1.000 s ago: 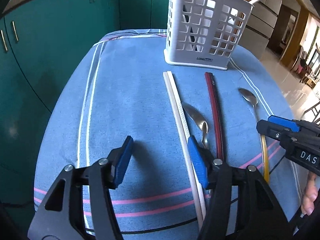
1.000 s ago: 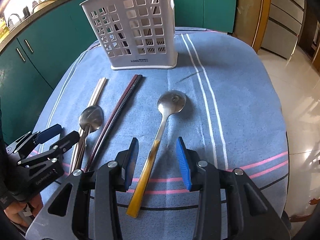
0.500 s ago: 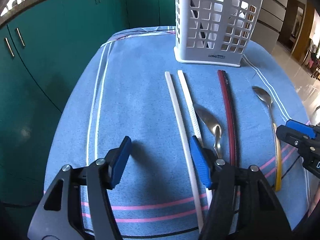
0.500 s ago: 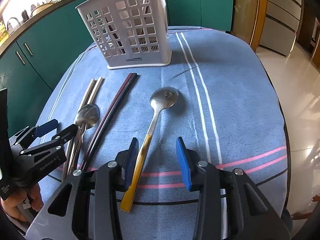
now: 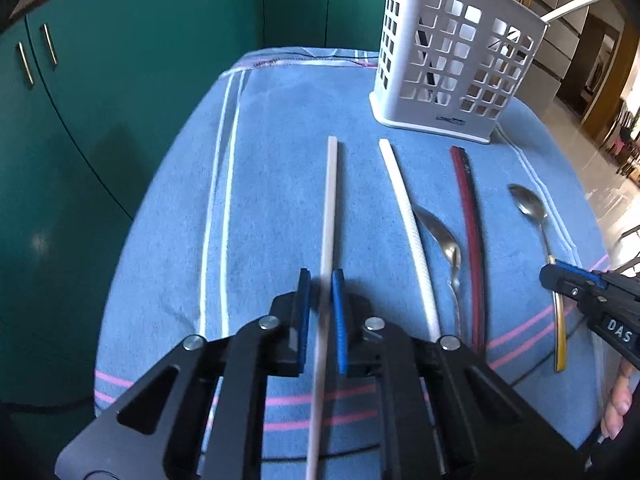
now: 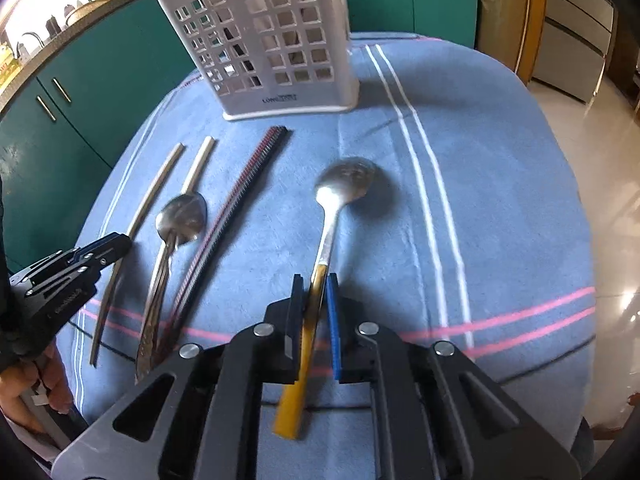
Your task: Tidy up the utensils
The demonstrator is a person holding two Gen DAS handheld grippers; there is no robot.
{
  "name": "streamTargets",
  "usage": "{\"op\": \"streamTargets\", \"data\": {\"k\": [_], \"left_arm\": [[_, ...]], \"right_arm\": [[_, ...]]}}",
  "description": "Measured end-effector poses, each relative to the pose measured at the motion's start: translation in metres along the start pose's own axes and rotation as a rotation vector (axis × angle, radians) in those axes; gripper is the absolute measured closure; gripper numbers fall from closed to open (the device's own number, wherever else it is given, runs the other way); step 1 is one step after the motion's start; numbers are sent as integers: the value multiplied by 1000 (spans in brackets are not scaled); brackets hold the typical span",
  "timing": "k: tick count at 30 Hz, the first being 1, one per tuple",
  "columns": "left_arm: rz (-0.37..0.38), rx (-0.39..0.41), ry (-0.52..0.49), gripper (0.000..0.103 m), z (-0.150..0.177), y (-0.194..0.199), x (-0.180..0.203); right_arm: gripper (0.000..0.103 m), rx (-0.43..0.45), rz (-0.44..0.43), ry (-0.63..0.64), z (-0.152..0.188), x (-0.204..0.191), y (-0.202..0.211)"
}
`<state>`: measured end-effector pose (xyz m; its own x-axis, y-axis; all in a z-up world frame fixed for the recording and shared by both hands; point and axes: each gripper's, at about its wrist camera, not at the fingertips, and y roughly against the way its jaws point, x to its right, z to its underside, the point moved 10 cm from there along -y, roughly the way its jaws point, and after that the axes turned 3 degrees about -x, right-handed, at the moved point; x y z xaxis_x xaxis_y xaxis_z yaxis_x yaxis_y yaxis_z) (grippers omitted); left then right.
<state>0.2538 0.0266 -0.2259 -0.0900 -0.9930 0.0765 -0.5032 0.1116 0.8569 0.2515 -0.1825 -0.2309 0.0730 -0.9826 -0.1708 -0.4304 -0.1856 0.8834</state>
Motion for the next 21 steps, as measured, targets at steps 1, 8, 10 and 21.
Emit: {"op": "streamTargets", "data": {"k": [1, 8, 10, 21], "left_arm": [[26, -1, 10, 92, 0, 2, 2], [112, 29, -41, 83, -18, 10, 35], [140, 10, -40, 81, -21, 3, 42], [23, 15, 18, 74, -64, -17, -5]], "right_arm": [[93, -11, 6, 9, 3, 2, 3], [79, 13, 10, 19, 9, 12, 19], [78, 13, 12, 14, 9, 14, 20], [78, 66, -81, 17, -36, -9, 33]]}}
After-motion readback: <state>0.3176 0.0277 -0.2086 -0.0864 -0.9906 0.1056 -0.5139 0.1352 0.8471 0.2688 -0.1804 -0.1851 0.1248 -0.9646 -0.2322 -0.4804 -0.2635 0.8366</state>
